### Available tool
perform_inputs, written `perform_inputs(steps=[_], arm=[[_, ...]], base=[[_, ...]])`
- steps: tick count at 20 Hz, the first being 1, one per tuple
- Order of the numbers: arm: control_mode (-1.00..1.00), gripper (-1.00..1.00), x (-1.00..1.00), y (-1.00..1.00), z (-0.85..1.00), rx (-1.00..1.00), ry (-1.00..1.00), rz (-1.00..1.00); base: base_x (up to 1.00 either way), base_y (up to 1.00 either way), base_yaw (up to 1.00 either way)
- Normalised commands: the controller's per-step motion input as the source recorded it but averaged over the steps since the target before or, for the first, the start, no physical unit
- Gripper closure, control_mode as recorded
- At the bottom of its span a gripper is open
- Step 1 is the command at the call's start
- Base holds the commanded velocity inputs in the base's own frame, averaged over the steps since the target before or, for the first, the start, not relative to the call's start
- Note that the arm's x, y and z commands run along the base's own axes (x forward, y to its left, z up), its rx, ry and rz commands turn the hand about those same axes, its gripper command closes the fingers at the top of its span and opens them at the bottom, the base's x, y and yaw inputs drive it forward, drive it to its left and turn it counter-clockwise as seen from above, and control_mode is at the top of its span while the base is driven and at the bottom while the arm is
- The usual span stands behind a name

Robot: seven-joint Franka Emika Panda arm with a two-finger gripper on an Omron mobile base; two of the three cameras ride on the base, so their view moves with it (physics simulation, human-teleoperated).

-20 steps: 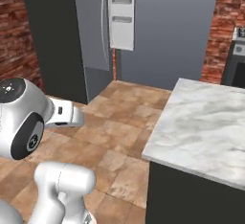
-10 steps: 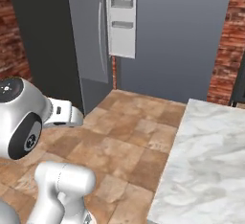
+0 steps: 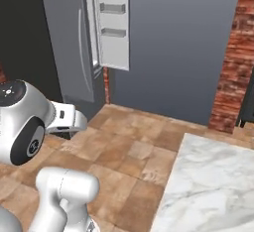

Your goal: Retrieve the mango and peach from the fridge and place them into the bowl on the dining table.

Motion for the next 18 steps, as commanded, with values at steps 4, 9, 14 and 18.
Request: perform_inputs(steps=[4,9,14,18], arm=[[1.0,-1.0,0.0,0.0,0.0,0.0,0.0,0.0],[1.0,-1.0,0.0,0.0,0.0,0.0,0.0,0.0],[1.0,-1.0,0.0,0.0,0.0,0.0,0.0,0.0],[1.0,-1.0,0.0,0.0,0.0,0.0,0.0,0.0]], base=[[1.0,-0.18,0.0],[1.0,-0.19,0.03],[1.0,-0.28,0.21],[1.0,-0.33,0.31]])
